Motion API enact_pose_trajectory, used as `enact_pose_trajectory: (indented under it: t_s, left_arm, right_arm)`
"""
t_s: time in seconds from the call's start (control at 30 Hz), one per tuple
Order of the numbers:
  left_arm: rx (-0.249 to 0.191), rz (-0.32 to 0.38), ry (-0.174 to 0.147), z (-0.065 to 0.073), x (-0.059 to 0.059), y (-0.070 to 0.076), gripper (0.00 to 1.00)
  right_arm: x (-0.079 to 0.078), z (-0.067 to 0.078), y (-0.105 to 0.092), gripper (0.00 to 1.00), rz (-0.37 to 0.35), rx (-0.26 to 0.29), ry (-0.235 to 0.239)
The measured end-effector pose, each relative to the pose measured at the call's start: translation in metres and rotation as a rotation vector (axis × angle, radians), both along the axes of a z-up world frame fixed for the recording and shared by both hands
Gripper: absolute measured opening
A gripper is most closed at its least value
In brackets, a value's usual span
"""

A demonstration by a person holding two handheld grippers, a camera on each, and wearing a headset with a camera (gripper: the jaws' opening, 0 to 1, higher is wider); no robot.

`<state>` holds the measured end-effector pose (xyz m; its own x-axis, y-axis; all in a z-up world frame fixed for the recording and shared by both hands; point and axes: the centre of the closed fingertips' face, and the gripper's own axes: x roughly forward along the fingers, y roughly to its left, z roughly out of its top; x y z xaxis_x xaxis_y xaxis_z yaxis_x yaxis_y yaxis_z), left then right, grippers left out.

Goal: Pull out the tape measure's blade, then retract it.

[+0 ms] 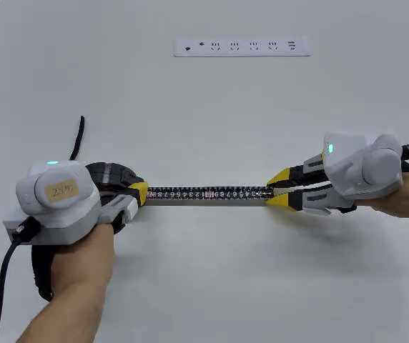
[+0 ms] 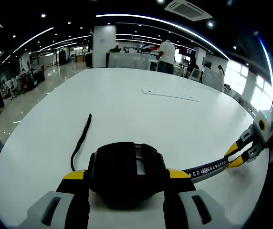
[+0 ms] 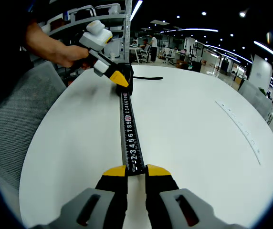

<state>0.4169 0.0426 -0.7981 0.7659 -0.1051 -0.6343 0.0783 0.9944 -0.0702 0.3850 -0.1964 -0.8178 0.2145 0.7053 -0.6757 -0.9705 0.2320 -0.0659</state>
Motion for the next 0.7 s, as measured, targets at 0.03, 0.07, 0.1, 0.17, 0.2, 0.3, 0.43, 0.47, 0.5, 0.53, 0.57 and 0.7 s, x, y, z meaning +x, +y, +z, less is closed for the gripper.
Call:
enact_pose_trajectory:
  t_s: [0.03, 0.07, 0.1, 0.17, 0.2, 0.3, 0.43, 0.47, 0.5, 0.53, 0.57, 0.7]
  left_arm:
    - [0.0, 0.0, 0.001, 0.0, 0.0, 0.0, 0.59]
    - [0.0, -0.001, 0.001, 0.0, 0.0, 0.0, 0.59]
    - [-0.001, -0.001, 0.002, 0.0, 0.0, 0.0, 0.59]
    - [-0.001, -0.001, 0.001, 0.0, 0.0, 0.0, 0.59]
    - [-0.001, -0.001, 0.001, 0.0, 0.0, 0.0, 0.59]
    - [-0.002, 0.0, 0.002, 0.0, 0.0, 0.0, 0.59]
    - [0.002, -0.003, 0.003, 0.0, -0.001, -0.001, 0.59]
    - [0.003, -0.004, 0.003, 0.0, -0.001, -0.001, 0.59]
    - [0.003, -0.004, 0.003, 0.0, -0.001, -0.001, 0.59]
    - [0.004, -0.005, 0.003, 0.0, -0.001, -0.001, 0.59]
    - [0.005, -0.005, 0.004, 0.0, -0.001, -0.001, 0.59]
    - [0.005, -0.007, 0.004, 0.0, -0.001, -0.001, 0.59]
  right_arm:
    - [0.0, 0.0, 0.001, 0.12, 0.001, 0.0, 0.0]
    - [0.0, 0.0, 0.002, 0.12, 0.001, 0.001, 0.0]
    - [0.0, 0.0, 0.003, 0.12, 0.002, 0.001, 0.0]
    - [0.0, 0.0, 0.003, 0.12, 0.002, 0.002, 0.001]
    - [0.0, 0.0, 0.003, 0.12, 0.002, 0.002, 0.001]
    - [0.0, 0.0, 0.004, 0.12, 0.001, 0.004, 0.003]
    - [0.001, 0.0, 0.01, 0.12, 0.007, 0.006, 0.004]
    - [0.001, -0.001, 0.011, 0.12, 0.007, 0.007, 0.005]
    - [0.001, -0.001, 0.011, 0.12, 0.007, 0.007, 0.006]
    - [0.002, -0.002, 0.012, 0.12, 0.007, 0.008, 0.007]
    - [0.003, -0.002, 0.012, 0.12, 0.006, 0.008, 0.008]
    - [0.003, -0.002, 0.014, 0.12, 0.006, 0.009, 0.009]
